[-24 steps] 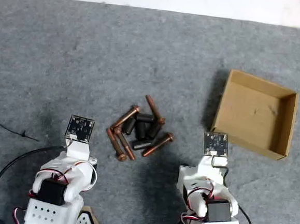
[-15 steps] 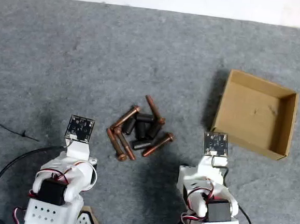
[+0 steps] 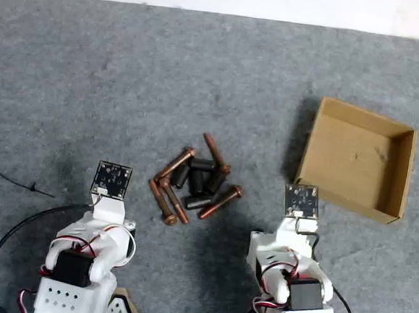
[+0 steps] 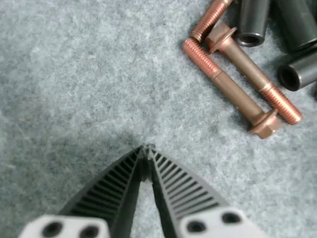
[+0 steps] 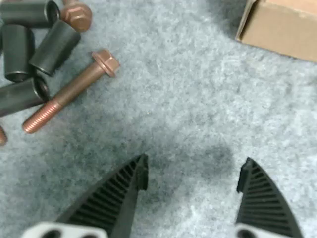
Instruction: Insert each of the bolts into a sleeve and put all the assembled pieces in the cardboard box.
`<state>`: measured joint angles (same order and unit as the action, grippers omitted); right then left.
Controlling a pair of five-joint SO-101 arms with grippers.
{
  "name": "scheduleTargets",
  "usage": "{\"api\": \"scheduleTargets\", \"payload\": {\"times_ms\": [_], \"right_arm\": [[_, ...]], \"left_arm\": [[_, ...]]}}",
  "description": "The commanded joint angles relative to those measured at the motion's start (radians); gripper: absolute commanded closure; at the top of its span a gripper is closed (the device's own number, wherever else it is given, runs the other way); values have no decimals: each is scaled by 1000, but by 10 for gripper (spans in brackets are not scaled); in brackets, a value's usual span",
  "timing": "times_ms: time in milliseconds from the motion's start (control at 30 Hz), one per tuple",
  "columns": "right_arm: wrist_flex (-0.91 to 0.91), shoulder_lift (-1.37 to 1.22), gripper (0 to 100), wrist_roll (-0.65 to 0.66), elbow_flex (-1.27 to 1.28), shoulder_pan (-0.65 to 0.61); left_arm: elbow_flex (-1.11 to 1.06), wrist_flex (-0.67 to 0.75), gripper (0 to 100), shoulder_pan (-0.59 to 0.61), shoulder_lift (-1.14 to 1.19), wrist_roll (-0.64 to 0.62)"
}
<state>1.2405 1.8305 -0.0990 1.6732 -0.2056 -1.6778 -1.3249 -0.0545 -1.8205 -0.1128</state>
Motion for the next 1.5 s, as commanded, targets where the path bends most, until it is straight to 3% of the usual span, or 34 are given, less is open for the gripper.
{"api": "scheduleTargets", "payload": {"times_ms": [0,1167,1467], "right_arm": [[2,8,723,-3,101,-5],[4,8,723,-2,101,-15],[4,8,723,0,101,-12]], "left_arm": [[-18,-3,977,-13,-13,3],[-7,-6,979,-15,-13,5],[404,-3,976,7,-13,6]]}}
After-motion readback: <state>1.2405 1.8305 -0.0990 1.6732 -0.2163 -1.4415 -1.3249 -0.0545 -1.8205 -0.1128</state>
